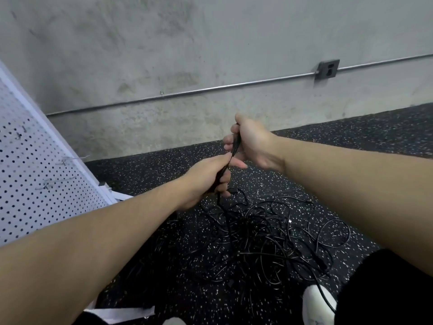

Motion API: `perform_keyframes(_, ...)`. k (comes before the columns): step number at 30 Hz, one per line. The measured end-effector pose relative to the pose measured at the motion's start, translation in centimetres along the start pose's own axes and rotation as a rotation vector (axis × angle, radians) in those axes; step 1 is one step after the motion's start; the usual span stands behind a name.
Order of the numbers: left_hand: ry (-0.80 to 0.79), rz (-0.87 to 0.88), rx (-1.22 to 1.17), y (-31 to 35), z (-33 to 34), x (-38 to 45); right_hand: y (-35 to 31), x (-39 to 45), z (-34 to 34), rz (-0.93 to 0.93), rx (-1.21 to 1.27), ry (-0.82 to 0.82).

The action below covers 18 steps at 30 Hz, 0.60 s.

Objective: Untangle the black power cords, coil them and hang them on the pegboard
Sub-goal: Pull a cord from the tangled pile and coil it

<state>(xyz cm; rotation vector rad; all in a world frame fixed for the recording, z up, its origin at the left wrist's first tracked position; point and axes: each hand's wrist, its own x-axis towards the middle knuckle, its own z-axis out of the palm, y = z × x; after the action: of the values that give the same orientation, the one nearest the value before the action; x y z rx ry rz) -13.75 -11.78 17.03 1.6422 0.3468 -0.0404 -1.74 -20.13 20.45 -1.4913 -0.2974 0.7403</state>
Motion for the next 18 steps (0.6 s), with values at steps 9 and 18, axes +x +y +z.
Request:
perform_keyframes(9, 0.195, 0.101, -0.112, 0.0, 0.5, 0.1, 0.8, -1.3, -3.0, 0.062, -0.079, -0.152)
perform_keyframes(18, 0.261, 0.143, -0.355, 2.2, 0.9, 0.6, 3.3, -3.4, -3.2, 0.029, -0.919, -0.596)
